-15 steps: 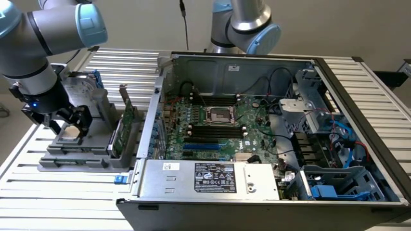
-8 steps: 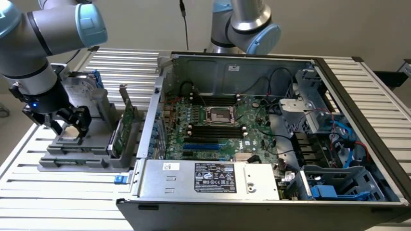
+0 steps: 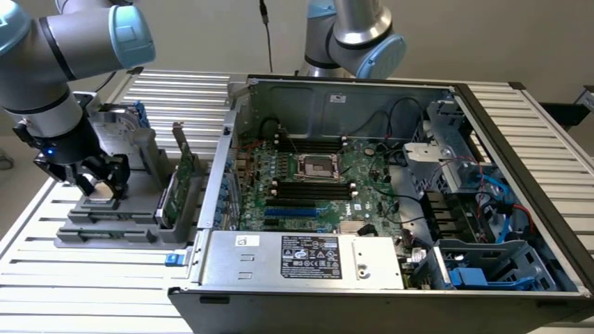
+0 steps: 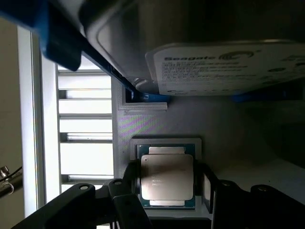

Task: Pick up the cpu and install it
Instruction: 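Pick up the cpu and move it towards the insertion slot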

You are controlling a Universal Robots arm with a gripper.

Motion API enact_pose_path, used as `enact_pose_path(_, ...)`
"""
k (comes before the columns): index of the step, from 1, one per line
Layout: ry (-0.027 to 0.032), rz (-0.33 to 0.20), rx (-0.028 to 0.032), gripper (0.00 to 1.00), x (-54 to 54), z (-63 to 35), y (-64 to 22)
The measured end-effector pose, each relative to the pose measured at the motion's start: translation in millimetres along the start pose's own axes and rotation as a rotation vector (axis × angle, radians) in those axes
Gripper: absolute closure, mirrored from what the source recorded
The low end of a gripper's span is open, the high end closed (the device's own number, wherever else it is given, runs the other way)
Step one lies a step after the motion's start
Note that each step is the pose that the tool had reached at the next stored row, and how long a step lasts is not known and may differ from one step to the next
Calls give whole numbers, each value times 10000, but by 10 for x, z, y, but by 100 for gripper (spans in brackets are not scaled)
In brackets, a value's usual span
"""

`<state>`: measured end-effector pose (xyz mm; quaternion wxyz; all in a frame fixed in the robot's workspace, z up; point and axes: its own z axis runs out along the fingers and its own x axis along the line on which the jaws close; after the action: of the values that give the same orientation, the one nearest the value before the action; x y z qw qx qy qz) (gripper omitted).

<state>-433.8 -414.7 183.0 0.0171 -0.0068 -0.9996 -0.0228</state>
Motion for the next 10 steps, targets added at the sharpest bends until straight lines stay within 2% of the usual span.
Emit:
enact_pose_path(3,1,0,0,40,0,-1,0)
enact_pose_path(4,1,0,0,45,0,-1,0)
enact_pose_path(10,-1,0,-1,45,0,-2,0)
